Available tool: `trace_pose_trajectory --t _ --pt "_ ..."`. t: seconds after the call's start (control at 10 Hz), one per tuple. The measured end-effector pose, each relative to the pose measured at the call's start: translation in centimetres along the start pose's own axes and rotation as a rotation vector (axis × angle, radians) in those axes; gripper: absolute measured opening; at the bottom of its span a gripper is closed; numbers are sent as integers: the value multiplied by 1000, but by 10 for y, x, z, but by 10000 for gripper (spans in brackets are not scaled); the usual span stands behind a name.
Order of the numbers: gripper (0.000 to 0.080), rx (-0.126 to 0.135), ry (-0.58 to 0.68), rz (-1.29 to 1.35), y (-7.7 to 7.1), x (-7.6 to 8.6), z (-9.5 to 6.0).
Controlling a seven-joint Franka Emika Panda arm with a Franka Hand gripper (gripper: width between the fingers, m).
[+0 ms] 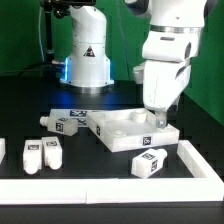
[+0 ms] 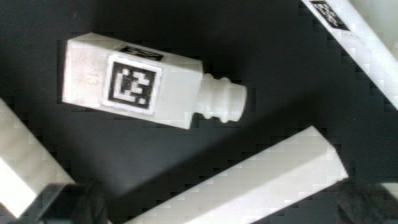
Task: Assemble one leg
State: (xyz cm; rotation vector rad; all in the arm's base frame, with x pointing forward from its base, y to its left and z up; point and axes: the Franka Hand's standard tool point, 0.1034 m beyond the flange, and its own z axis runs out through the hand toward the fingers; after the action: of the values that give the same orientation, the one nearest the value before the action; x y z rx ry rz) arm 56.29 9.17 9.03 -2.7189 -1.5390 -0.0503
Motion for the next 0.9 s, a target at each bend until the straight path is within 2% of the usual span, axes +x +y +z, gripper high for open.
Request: trace_pose_trajectory --t 0.5,0.6,0.7,0.8,0.9 --pt "650 -2 0 4 1 -2 0" --pt "650 -22 6 41 7 -17 -3" --pt "650 -31 2 106 15 -28 -6" --pt "650 -32 4 241 24 -29 -10" --pt "650 -10 15 412 42 -24 -23"
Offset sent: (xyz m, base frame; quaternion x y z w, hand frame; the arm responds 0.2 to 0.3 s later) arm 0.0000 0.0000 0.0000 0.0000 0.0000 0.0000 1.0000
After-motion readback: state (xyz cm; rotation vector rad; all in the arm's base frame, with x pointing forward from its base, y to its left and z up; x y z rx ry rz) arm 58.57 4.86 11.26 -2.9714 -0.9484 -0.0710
